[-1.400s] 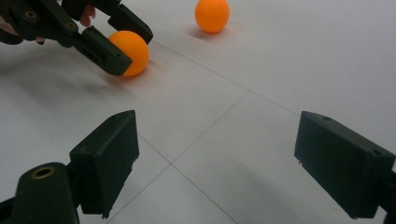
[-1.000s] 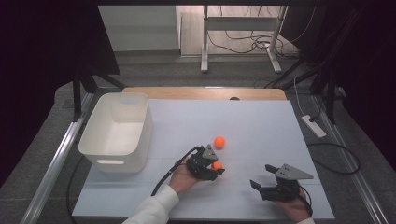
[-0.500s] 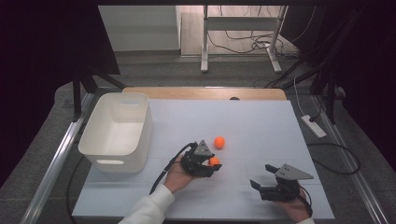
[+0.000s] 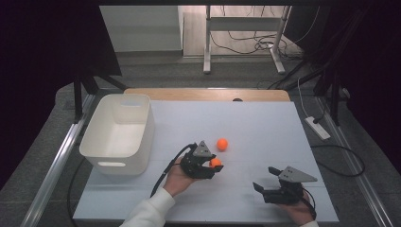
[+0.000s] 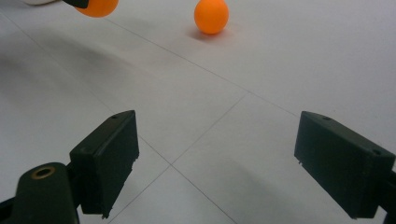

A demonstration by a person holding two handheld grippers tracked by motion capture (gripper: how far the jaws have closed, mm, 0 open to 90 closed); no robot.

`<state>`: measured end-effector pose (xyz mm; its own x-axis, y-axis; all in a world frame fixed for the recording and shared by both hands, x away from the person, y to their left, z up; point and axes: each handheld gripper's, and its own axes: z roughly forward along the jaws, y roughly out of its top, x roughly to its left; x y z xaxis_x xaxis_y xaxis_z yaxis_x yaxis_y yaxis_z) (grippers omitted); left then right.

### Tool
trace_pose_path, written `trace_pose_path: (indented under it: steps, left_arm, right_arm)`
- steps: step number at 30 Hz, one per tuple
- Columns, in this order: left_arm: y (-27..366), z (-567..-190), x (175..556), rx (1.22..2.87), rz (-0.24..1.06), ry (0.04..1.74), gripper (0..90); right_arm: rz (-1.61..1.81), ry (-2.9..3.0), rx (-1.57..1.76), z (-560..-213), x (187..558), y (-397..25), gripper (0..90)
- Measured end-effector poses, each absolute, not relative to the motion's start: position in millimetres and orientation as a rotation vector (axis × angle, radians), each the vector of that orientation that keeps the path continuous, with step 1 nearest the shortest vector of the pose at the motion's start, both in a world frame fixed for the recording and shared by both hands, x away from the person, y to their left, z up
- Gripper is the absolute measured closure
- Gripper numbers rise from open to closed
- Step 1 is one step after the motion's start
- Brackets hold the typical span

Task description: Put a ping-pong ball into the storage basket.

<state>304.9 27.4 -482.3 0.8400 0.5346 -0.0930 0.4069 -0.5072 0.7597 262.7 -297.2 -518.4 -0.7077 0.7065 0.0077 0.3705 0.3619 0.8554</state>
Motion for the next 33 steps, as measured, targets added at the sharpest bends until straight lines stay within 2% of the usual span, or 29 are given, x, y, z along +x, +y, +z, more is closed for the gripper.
trace_pose_path:
  steps: [33]
  left_arm:
    - [50, -462, 297, 2.080, 0.229, 0.681, 50.7]
  right_arm:
    - [1.295, 2.269, 0.945, -517, 262, -296, 14.0]
